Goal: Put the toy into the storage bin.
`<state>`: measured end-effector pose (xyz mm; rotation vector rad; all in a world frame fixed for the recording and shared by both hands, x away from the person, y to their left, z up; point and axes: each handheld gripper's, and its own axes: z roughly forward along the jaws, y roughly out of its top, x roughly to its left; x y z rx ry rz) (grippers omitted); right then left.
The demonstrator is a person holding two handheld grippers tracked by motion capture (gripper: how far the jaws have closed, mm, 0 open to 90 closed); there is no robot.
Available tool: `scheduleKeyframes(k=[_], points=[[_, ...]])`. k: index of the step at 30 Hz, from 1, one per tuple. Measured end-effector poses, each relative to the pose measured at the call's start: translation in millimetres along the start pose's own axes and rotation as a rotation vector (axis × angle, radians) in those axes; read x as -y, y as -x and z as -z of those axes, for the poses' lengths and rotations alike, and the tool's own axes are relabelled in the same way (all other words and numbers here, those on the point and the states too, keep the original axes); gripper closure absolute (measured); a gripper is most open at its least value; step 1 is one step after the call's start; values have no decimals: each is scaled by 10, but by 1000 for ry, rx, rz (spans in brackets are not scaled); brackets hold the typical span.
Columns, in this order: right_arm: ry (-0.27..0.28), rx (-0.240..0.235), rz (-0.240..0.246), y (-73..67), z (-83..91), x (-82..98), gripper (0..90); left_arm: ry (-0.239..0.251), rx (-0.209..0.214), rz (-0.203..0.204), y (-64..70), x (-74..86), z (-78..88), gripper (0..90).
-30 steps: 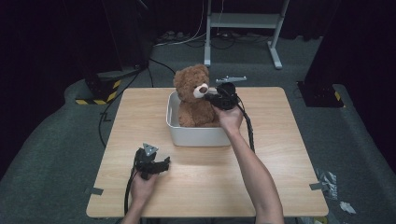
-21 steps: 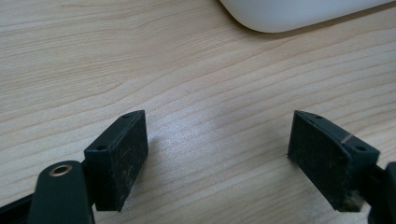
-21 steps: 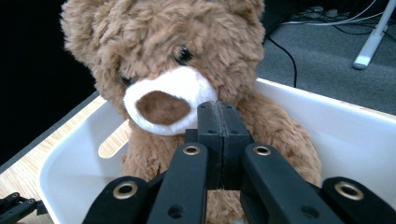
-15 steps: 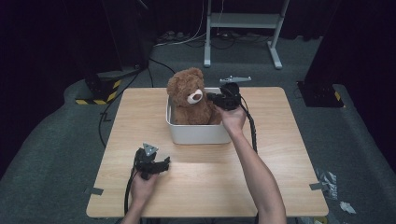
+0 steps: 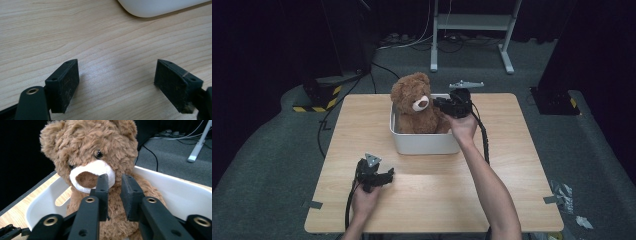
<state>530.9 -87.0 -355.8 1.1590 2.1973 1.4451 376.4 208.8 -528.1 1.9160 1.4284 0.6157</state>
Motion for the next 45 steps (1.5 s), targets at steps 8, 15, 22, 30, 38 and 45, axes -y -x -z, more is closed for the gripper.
scheduleKeyframes(k=[8,15,22,30,38,45], points=[[23,13,-18,15,58,13,604,-1,0,-2,-1,0,1,200],[37,15,-28,43,93,44,553,-3,0,-4,-3,-1,2,200],[36,19,-28,55,129,61,522,-4,-4,-11,-7,-2,3,200],[27,32,-18,66,165,93,497,-3,-4,-10,-6,-2,3,200],[47,18,0,25,272,97,476,-4,-4,-10,-6,-2,4,200],[53,16,6,31,370,132,445,-4,-4,-9,-6,-2,4,200]])
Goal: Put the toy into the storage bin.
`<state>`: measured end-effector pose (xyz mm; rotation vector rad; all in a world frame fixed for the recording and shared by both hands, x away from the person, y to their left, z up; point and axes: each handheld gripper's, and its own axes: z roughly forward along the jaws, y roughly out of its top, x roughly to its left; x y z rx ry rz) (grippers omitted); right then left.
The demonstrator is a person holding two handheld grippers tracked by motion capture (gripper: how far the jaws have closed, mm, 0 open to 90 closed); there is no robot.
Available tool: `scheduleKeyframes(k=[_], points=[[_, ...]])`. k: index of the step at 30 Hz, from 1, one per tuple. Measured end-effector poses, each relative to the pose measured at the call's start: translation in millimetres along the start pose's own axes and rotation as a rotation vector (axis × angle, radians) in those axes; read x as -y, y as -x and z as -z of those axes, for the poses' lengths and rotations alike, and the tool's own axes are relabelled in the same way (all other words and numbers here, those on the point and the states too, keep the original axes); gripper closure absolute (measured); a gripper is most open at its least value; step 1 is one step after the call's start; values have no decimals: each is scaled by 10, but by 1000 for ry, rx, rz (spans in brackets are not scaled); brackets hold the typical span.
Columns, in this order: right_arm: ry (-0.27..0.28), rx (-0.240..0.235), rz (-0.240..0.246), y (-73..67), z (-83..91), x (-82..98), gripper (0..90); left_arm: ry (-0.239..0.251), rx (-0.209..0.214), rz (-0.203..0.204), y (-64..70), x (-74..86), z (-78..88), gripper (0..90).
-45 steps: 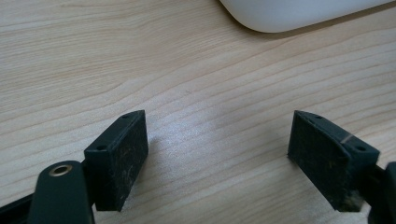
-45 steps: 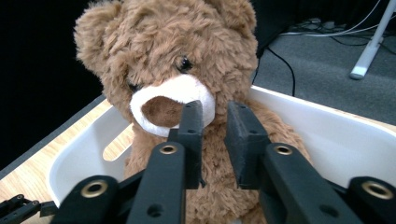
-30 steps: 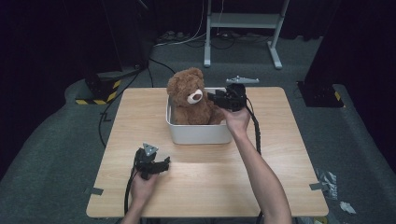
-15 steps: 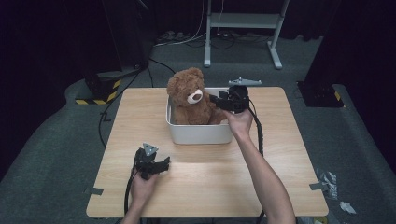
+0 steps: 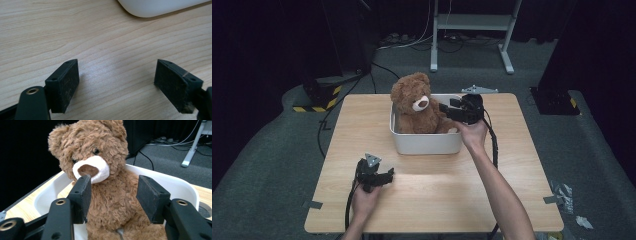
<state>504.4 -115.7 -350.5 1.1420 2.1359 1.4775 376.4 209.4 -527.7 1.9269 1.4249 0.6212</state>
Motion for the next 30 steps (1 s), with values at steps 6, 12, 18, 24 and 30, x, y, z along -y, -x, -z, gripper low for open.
scheduleKeyframes(k=[6,12,18,24,30], points=[[7,-1,-6,24,62,28,422,3,0,3,2,1,-2,200],[17,-8,2,12,140,18,409,2,1,4,3,0,-1,200],[21,-8,17,-23,206,4,400,3,1,4,2,0,-1,200],[40,17,44,-45,279,32,414,3,1,4,2,0,-1,200],[41,34,54,-52,398,67,415,1,1,3,2,0,1,200]])
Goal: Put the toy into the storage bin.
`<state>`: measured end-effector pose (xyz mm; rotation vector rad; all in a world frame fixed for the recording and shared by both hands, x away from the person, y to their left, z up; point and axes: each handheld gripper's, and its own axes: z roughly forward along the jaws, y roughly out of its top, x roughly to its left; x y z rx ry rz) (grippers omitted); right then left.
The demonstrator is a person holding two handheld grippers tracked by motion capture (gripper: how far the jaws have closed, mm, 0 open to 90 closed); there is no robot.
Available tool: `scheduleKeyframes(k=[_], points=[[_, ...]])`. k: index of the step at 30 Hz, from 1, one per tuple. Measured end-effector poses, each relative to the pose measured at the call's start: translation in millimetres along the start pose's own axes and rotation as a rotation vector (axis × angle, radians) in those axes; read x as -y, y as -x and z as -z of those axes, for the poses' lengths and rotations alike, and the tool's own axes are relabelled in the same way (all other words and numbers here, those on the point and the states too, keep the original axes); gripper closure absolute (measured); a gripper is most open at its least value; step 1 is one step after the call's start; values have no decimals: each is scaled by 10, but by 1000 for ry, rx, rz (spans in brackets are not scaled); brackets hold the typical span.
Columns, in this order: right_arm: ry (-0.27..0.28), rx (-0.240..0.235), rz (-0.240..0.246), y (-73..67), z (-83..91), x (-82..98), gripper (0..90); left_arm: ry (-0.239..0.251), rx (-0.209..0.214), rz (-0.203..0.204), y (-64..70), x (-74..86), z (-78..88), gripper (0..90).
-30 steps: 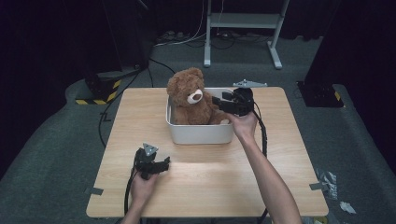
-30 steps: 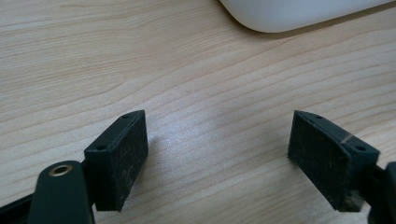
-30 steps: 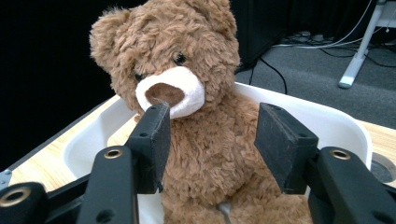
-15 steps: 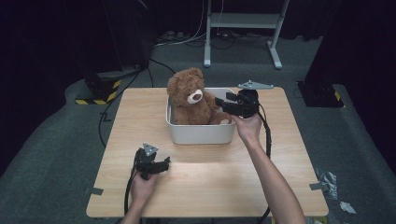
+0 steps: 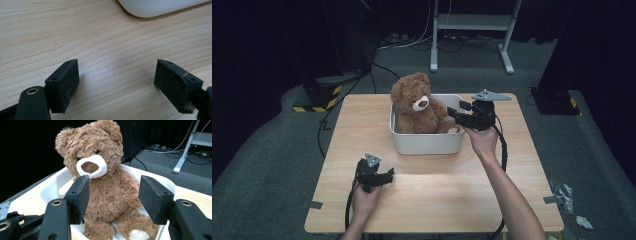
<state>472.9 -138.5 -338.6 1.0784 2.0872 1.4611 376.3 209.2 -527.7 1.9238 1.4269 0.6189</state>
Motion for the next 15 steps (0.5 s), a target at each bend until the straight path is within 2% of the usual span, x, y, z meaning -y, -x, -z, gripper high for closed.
scheduleKeyframes(k=[15], points=[[38,25,0,13,330,101,419,1,0,-9,-6,-2,0,201]])
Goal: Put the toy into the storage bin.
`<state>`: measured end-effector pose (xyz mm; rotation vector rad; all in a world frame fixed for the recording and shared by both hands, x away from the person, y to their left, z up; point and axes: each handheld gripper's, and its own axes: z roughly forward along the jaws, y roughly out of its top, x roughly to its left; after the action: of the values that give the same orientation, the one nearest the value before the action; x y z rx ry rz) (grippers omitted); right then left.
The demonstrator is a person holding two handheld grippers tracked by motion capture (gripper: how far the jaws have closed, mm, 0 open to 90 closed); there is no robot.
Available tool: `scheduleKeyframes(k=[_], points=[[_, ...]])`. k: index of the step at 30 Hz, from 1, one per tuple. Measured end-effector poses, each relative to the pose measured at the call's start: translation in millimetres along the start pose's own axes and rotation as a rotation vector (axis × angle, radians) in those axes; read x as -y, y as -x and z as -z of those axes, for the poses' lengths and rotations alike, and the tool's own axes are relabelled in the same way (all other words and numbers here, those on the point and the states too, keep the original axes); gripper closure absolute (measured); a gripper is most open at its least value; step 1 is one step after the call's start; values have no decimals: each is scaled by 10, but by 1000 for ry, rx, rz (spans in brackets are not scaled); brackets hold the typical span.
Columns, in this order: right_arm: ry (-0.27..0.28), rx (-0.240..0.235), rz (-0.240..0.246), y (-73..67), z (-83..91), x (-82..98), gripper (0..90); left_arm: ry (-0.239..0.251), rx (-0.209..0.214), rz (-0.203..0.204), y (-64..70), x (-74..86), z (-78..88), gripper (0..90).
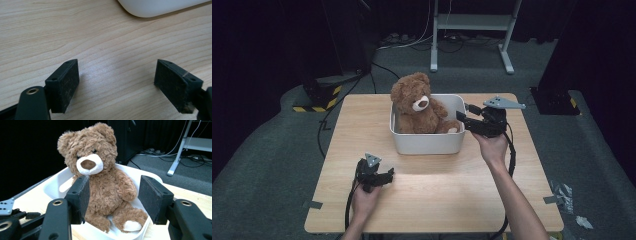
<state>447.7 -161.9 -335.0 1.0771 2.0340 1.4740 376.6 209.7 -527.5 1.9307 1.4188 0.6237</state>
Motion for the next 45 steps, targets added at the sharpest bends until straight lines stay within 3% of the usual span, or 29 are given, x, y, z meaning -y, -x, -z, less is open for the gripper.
scheduleKeyframes(k=[6,21,29,45], points=[[29,-5,-14,29,134,22,419,1,0,1,0,0,-1,200],[14,-4,-11,5,269,101,418,1,1,0,2,-1,-1,205],[48,-10,-20,38,446,163,420,1,-1,3,4,-2,-2,206],[50,-15,-41,92,539,316,421,1,-2,3,4,-2,-2,206]])
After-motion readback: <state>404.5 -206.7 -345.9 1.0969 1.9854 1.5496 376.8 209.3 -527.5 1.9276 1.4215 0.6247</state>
